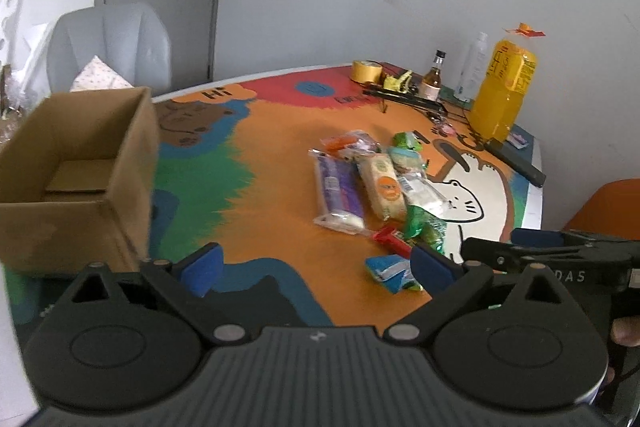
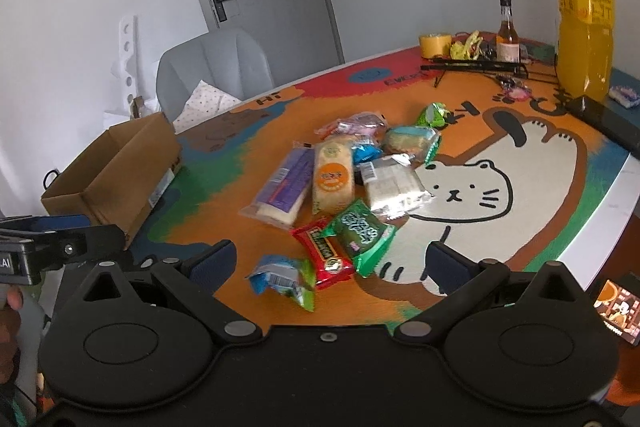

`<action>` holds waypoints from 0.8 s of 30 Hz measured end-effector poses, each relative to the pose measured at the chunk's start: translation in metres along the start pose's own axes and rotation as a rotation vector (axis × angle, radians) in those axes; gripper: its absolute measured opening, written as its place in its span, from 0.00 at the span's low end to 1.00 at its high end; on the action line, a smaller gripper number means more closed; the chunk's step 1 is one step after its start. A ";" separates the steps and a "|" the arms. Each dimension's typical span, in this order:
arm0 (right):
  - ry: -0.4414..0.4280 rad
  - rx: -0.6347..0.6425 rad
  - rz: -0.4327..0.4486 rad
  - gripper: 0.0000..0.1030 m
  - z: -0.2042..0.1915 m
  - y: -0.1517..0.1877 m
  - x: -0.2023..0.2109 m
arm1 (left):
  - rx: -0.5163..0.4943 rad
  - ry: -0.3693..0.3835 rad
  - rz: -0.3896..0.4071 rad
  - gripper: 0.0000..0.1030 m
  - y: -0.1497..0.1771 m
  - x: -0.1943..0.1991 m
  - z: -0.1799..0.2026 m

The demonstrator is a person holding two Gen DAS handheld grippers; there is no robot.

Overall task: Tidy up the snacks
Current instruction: 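Grasp the blue snack packet with the left tool while the right tool grasps the green packet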

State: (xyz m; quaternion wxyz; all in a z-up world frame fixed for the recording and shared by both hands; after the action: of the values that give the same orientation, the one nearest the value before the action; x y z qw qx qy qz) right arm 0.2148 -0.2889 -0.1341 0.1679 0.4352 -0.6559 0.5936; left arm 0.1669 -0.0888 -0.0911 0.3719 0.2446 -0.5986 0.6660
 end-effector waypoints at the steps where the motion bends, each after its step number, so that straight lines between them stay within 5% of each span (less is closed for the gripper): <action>1: -0.006 -0.003 0.001 1.00 0.003 -0.001 -0.002 | 0.002 0.003 -0.005 0.97 -0.001 -0.004 0.002; 5: -0.022 0.017 0.012 0.98 0.009 -0.003 -0.009 | 0.012 0.006 -0.020 0.93 -0.003 -0.020 0.006; 15: -0.070 0.003 -0.010 0.77 0.032 -0.006 -0.034 | 0.015 0.054 -0.093 0.70 -0.007 -0.060 0.023; 24: -0.085 -0.003 -0.014 0.75 0.051 -0.006 -0.043 | -0.006 0.091 -0.153 0.67 -0.006 -0.093 0.046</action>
State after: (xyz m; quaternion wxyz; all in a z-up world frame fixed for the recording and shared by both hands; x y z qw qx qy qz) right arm 0.2592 -0.3199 -0.1740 0.1447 0.4644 -0.6602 0.5722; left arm 0.2226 -0.1522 -0.1519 0.4491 0.2582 -0.5626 0.6443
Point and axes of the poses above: each gripper's, at about its wrist camera, not at the fingertips, and x roughly against the way its jaws point, z to its right, y to its underside, the point moved 8 cm from there along -x, roughly the way its jaws point, and after that the axes turned 14 degrees about -z, right-handed, at the moved point
